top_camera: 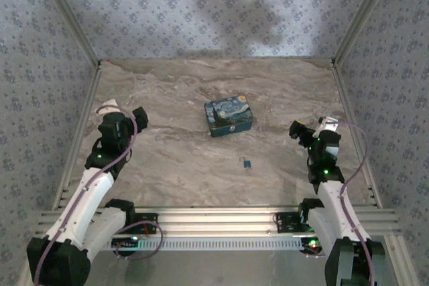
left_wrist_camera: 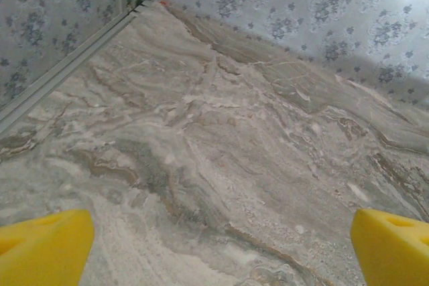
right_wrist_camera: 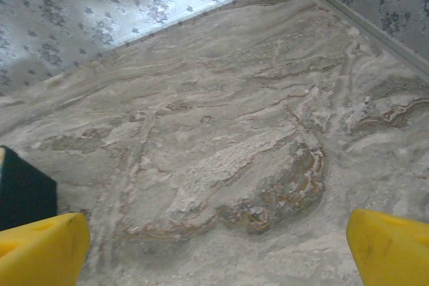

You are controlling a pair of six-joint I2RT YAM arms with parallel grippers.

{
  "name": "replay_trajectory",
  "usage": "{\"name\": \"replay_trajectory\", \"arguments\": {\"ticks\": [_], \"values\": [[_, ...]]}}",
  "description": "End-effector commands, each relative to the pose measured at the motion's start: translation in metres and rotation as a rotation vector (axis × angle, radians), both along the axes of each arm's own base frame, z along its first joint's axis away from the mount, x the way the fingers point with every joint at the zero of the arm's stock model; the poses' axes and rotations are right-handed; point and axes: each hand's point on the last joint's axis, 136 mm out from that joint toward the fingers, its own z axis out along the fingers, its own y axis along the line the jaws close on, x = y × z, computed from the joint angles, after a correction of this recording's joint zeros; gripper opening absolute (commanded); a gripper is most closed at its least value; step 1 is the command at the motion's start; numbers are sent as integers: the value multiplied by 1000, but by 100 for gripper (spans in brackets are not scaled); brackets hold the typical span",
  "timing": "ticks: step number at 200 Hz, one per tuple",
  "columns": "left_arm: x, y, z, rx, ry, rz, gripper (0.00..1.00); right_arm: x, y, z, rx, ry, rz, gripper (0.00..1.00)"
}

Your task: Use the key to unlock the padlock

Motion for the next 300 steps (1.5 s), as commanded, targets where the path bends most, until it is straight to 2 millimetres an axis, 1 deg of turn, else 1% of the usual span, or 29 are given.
{"name": "replay_trajectory", "arguments": {"ticks": [1, 19, 36, 46, 56, 76, 102, 127, 164, 175, 182, 192, 197, 205, 215, 239, 267, 300], "values": [[11, -12, 4, 44, -63, -95, 98, 11, -12, 7, -86, -54, -37, 100], [13, -19, -3, 60, -65, -141, 98, 20, -13, -5, -102, -22, -27, 100], [14, -19, -8, 79, -46, -148, 98, 28, -13, -17, -116, -1, -16, 100], [15, -19, -11, 86, -35, -152, 98, 33, -12, -20, -125, -5, -3, 100], [15, -20, -11, 90, -30, -160, 98, 39, -8, -19, -135, -32, 27, 100], [17, -22, -12, 94, -25, -174, 98, 46, -1, -22, -168, -45, 77, 100], [19, -22, -17, 103, -7, -175, 98, 50, 2, -29, -212, -61, 104, 100], [21, -22, -23, 105, 12, -176, 98, 57, 7, -27, -239, -78, 147, 100], [23, -21, -29, 105, 31, -181, 98, 65, 6, -48, -234, -60, 151, 100], [23, -20, -30, 107, 36, -179, 98, 68, 2, -57, -232, -38, 135, 100], [23, -19, -32, 110, 41, -175, 98, 73, -2, -58, -225, -32, 110, 100], [24, -17, -33, 116, 47, -171, 98, 80, -3, -63, -215, 38, 116, 100], [24, -16, -35, 119, 54, -170, 98, 82, 1, -65, -227, 57, 133, 100], [24, -14, -38, 122, 64, -160, 98, 86, 9, -65, -262, 59, 151, 100], [24, -10, -41, 125, 76, -149, 98, 87, 10, -66, -275, 73, 154, 100], [26, -2, -52, 153, 112, -125, 98, 86, 10, -65, -275, 67, 151, 100], [32, 9, -64, 230, 154, -96, 98, 86, 10, -65, -277, 67, 151, 100], [41, 14, -75, 313, 161, -99, 98, 86, 10, -65, -280, 67, 150, 100]]}}
